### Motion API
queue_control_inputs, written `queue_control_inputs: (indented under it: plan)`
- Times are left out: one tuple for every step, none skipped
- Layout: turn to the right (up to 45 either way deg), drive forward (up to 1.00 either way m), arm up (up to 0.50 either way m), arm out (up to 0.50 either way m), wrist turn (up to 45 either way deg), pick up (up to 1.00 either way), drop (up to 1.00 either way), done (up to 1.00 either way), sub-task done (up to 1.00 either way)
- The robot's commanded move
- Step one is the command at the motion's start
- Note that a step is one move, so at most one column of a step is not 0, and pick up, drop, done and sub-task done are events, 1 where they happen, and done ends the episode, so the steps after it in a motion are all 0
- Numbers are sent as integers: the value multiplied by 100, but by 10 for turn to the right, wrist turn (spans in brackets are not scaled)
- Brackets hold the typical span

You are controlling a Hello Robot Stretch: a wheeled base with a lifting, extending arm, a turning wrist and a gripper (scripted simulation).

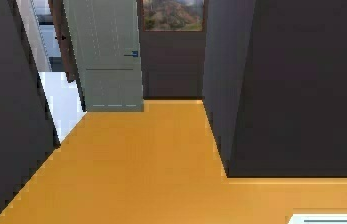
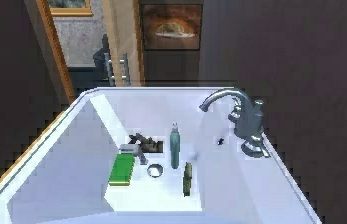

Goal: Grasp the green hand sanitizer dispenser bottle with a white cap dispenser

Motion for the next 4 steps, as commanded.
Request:
queue_control_inputs:
  plan:
    - [0,0,50,0,0,0,0,0,0]
    - [0,0,38,0,0,0,0,0,0]
    - [0,0,0,26,0,0,0,0,0]
    - [0,0,0,0,450,0,0,0,0]
